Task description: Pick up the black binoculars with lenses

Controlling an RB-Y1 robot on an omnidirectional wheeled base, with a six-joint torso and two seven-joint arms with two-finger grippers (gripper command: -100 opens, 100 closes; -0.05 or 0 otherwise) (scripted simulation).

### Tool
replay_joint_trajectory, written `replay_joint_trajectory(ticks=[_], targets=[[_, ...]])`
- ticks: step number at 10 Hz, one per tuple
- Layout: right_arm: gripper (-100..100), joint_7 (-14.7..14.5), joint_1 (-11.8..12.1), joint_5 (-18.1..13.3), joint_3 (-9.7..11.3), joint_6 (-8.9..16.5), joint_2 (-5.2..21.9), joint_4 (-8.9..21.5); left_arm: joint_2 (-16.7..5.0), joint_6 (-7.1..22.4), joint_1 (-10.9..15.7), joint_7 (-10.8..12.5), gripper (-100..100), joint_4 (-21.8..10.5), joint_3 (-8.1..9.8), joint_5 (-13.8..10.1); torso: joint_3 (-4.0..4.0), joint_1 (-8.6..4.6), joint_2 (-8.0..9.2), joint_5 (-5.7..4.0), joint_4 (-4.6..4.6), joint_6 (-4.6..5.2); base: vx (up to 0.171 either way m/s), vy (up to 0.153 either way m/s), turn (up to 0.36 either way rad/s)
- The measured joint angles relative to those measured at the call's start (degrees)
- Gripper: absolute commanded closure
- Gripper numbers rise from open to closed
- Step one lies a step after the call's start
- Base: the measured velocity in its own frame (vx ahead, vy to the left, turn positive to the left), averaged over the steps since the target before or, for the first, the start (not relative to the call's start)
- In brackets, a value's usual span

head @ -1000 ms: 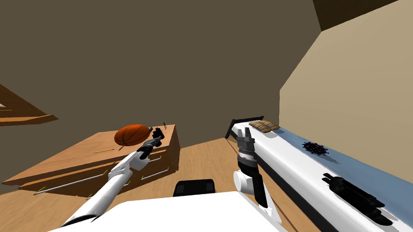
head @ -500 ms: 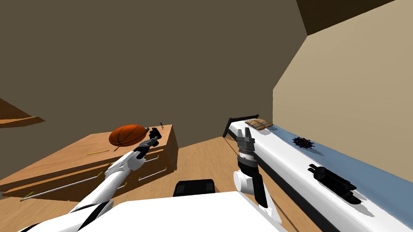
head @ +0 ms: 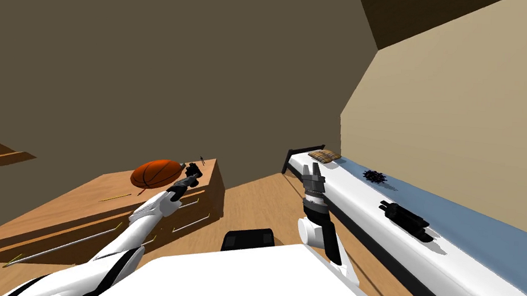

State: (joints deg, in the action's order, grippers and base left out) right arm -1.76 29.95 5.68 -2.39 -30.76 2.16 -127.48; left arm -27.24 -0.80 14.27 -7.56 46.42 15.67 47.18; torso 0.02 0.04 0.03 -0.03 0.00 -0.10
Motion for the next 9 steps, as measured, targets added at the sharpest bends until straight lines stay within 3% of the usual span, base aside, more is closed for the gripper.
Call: replay_joint_trajectory(ticks=[1, 2, 4, 5, 6, 9], targets=[[0, 0.0, -0.02, 0.0, 0.01, 0.0, 0.0, 0.0, -2.84, 1.29, -0.6, 3.44, -100, 1.53, -2.92, -0.45, 0.06, -0.12, 0.12, -0.03, 0.03, 0.08, -0.075, -0.054, -0.164], [0, 0.0, -0.01, 0.0, 0.01, 0.0, 0.0, 0.0, -3.32, 0.99, 0.45, 5.81, -100, 1.04, -2.82, 0.44, 0.1, -0.17, 0.17, -0.03, 0.04, 0.04, -0.04, -0.03, 0.01], [0, 0.0, 0.0, 0.0, 0.0, 0.0, 0.0, 0.0, -2.33, -1.26, 2.6, 5.67, -100, -2.44, 0.63, 2.84, 0.01, -0.06, 0.01, -0.01, 0.01, 0.03, -0.001, -0.004, 0.007], [0, 0.0, 0.0, 0.0, 0.0, 0.0, 0.0, 0.0, -2.4, -1.43, 2.52, 5.68, -100, -3.89, 1.18, 2.87, -0.02, 0.0, -0.04, 0.01, 0.0, 0.02, 0.0, 0.0, 0.0], [0, 0.0, 0.0, 0.0, 0.0, 0.0, 0.0, 0.0, -2.43, -1.37, 2.48, 5.76, 100, -4.04, 1.18, 2.85, -0.03, 0.01, -0.05, 0.0, 0.0, 0.03, 0.0, 0.0, 0.0], [0, 0.0, 0.0, 0.0, 0.0, 0.0, 0.0, 0.0, -2.43, -1.37, 2.46, 5.67, 100, -4.04, 1.14, 2.9, 0.0, 0.04, -0.04, 0.03, 0.03, 0.02, 0.0, 0.0, 0.0]])
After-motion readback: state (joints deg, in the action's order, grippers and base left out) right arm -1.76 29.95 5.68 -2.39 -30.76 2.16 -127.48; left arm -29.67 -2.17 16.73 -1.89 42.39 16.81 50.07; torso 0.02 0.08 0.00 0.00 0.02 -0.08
